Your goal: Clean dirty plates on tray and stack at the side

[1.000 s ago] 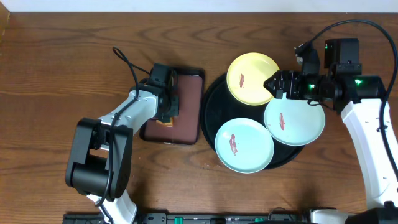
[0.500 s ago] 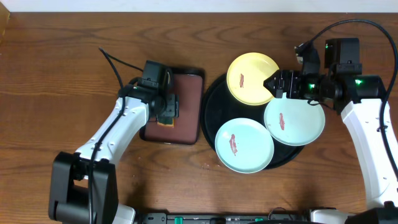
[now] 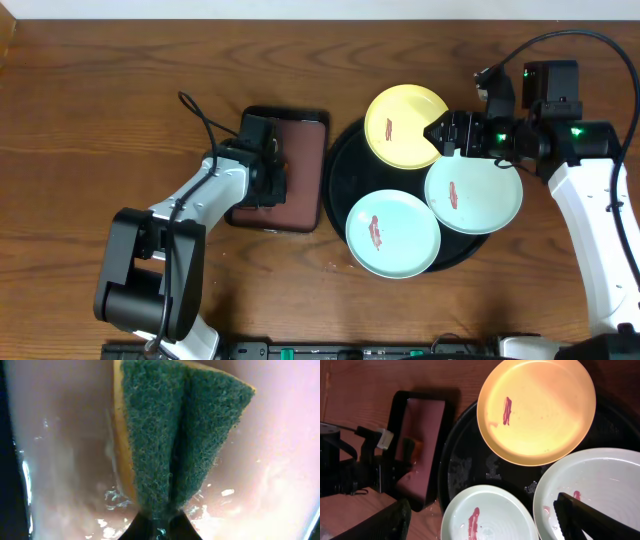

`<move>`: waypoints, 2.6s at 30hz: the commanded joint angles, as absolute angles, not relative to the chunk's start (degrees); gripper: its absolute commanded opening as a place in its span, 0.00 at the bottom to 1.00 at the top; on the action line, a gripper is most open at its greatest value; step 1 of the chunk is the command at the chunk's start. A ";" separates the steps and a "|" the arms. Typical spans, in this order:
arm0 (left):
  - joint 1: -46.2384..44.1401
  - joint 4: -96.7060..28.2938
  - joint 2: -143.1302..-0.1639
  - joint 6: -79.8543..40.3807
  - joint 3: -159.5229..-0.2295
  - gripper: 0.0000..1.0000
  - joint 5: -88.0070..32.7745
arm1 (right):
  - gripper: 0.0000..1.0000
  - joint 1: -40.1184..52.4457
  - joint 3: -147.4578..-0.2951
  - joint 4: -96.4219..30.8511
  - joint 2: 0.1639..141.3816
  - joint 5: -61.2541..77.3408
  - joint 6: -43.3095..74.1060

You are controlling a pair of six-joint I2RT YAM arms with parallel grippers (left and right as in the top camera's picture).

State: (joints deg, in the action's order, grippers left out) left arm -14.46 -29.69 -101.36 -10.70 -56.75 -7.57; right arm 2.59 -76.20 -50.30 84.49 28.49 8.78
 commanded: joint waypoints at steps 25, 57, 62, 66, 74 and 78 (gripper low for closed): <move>-16.75 -28.77 -106.89 -11.40 -61.06 0.13 -8.75 | 0.91 3.09 -77.45 -49.08 84.14 26.98 9.82; -16.80 -30.39 -104.77 -11.42 -59.66 0.07 -8.34 | 0.93 3.09 -77.45 -48.86 84.14 26.96 9.82; -16.80 -31.83 -104.73 -11.42 -62.78 0.08 -8.29 | 0.83 3.46 -77.47 -47.64 84.14 24.86 9.08; -16.69 -38.92 -104.73 -11.44 -70.70 0.06 -7.88 | 0.78 4.69 -78.08 -44.47 84.16 19.31 8.93; -16.75 -48.60 -104.73 -15.25 -89.21 0.07 -8.60 | 0.80 4.16 -87.07 -46.74 92.27 10.79 5.50; -16.82 -45.08 -104.73 -18.39 -90.56 0.07 -12.12 | 0.73 3.31 -87.18 -44.73 99.20 10.11 2.09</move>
State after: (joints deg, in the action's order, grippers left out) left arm -16.62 -46.65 -105.23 -14.61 -89.27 -9.13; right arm 4.14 -87.02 -45.52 92.99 13.17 6.20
